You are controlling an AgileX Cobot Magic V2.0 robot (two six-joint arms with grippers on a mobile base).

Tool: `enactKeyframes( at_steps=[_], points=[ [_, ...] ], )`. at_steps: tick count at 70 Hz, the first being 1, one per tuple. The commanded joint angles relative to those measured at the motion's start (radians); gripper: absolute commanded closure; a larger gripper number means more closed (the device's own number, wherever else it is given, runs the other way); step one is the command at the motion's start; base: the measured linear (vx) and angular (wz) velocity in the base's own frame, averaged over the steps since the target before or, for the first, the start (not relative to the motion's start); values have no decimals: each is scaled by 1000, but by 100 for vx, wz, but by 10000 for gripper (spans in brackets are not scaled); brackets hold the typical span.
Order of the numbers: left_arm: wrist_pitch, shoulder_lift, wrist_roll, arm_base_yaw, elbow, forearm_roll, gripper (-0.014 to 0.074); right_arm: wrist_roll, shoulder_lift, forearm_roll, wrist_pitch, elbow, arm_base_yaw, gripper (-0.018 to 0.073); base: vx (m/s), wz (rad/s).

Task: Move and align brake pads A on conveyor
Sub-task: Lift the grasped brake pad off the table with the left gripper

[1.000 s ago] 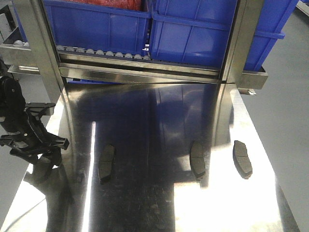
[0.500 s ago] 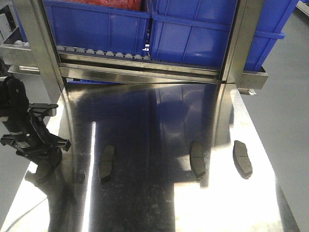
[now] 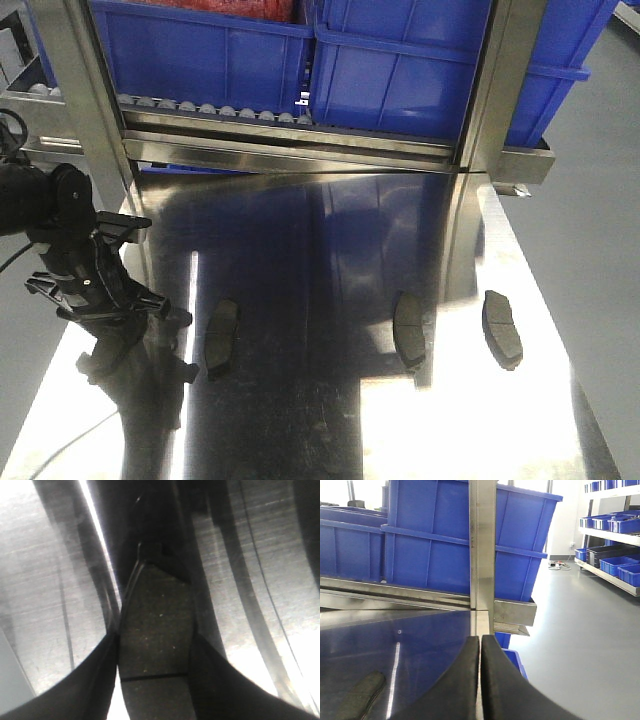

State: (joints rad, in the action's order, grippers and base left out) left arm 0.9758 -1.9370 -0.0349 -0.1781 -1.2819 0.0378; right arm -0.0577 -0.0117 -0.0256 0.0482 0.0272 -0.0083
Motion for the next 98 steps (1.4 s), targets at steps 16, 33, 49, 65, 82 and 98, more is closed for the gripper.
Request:
enactKeyframes(
  at_steps=[16, 33, 49, 65, 82, 98],
  points=[
    [-57, 185, 35, -16, -11, -18, 602, -6, -15, 7, -76, 6, -7, 569, 0, 0],
    [-208, 404, 29, -16, 138, -2, 602, -6, -15, 7, -76, 6, -7, 569, 0, 0],
    [-380, 695, 29, -16, 376, -1, 602, -6, -15, 7, -76, 6, -7, 569, 0, 0],
    [-470, 970, 35, -16, 560, 3, 602, -6, -15, 7, -76, 6, -7, 569, 0, 0],
    [-575, 1249, 35, -16, 741, 30, 602, -6, -15, 7, -76, 6, -7, 569, 0, 0],
    [-593, 1451, 29, -16, 835, 51, 602, -6, -15, 7, -76, 6, -7, 569, 0, 0]
  ],
)
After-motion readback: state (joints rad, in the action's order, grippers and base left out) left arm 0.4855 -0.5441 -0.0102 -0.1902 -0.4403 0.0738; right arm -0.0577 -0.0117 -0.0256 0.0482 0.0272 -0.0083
